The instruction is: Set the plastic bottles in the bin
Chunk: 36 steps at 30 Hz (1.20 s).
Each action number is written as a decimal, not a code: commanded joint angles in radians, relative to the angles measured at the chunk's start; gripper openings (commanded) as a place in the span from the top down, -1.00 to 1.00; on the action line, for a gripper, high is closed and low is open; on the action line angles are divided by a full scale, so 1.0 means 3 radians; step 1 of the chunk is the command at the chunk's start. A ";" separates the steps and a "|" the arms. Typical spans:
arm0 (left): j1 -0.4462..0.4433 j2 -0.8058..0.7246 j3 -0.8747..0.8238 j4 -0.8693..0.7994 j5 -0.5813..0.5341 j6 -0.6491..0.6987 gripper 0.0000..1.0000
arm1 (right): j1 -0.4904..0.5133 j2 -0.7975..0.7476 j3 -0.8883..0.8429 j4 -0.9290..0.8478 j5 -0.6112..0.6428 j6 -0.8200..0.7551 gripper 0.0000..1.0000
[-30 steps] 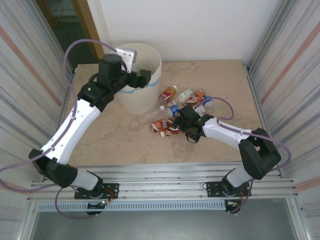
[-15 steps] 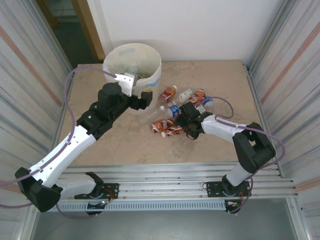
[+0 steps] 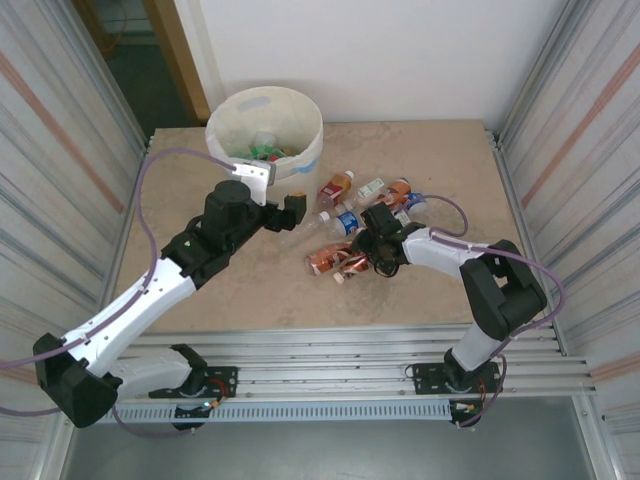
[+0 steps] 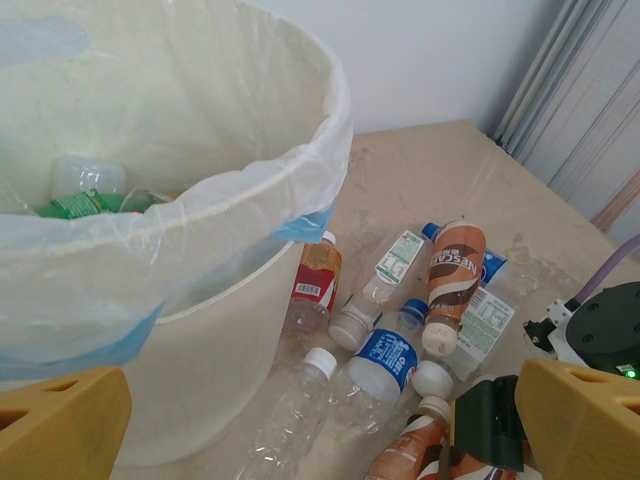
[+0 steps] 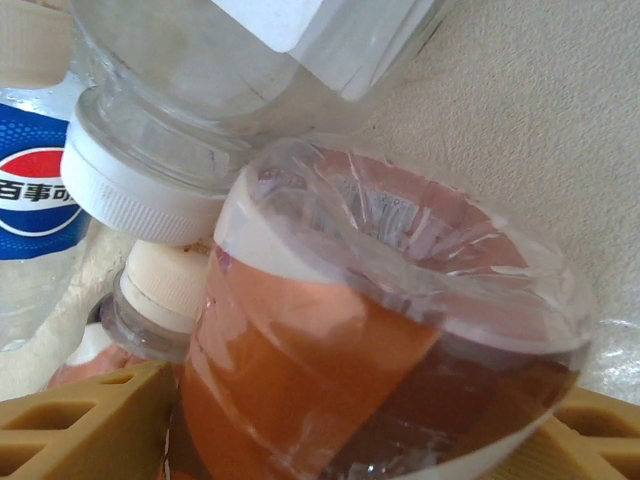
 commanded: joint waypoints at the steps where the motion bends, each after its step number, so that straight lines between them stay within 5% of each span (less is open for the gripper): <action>1: -0.0013 -0.0097 -0.0043 0.0085 -0.0105 -0.0114 -0.97 | -0.0039 0.0067 -0.0074 0.0005 -0.0033 0.0050 -0.42; 11: -0.0013 -0.0120 -0.0056 -0.0068 -0.0204 -0.0141 -0.98 | -0.0085 -0.0013 -0.0131 0.0009 -0.0049 0.0013 -0.20; 29: 0.0027 -0.0193 -0.0073 -0.0134 0.0153 -0.0391 -0.93 | -0.0089 -0.0631 -0.0123 -0.0304 0.0084 -0.0139 0.20; 36: 0.0034 -0.0244 -0.0204 0.0052 0.0795 -0.0370 -0.91 | -0.0090 -0.0958 0.0045 -0.0452 0.0136 -0.0350 0.28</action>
